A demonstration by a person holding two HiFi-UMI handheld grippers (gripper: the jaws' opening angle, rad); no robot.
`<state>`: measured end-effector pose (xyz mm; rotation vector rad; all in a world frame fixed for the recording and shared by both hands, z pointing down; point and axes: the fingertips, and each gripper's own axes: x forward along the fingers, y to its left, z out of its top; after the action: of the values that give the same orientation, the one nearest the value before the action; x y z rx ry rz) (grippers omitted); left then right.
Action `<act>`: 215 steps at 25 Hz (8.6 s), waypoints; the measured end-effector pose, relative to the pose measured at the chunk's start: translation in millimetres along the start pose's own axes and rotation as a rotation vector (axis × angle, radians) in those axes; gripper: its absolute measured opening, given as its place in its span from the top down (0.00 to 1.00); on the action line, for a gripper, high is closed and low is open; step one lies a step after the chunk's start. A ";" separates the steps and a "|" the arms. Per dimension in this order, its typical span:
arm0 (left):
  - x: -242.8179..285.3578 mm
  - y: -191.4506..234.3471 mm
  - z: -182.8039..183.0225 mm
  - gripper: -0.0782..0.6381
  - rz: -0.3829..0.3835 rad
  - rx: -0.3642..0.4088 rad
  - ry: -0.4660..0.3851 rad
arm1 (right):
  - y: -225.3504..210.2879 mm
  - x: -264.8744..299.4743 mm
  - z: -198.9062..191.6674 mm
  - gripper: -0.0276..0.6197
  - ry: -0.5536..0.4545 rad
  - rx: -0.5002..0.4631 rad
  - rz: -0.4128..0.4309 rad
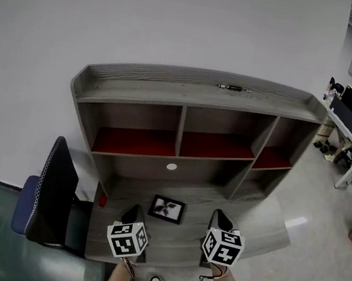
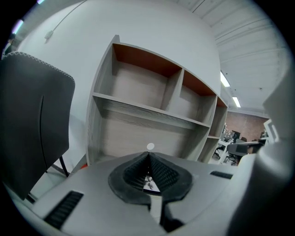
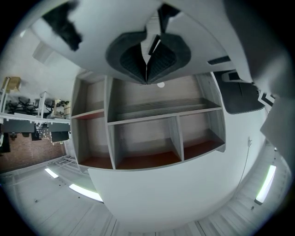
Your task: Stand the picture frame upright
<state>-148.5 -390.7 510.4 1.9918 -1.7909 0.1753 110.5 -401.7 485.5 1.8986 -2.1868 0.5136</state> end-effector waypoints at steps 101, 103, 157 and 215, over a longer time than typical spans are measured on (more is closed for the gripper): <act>168.6 8.1 -203.7 0.75 0.525 -0.695 0.401 | -9.7 192.8 -131.1 0.91 0.438 -0.230 0.374; 166.0 7.8 -204.4 0.76 0.504 -0.689 0.411 | -10.8 193.0 -130.3 0.91 0.437 -0.225 0.369; 30.2 49.4 -26.3 0.79 0.186 -0.267 0.105 | 109.8 130.4 -47.5 0.91 0.230 -0.230 0.400; 38.3 32.7 232.6 0.79 -0.020 -0.040 -0.313 | 96.2 138.3 164.4 0.91 -0.128 -0.167 0.268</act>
<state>-221.7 -522.8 326.4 2.0992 -1.9417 -0.1874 6.6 -580.7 373.3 1.6051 -2.4969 0.2458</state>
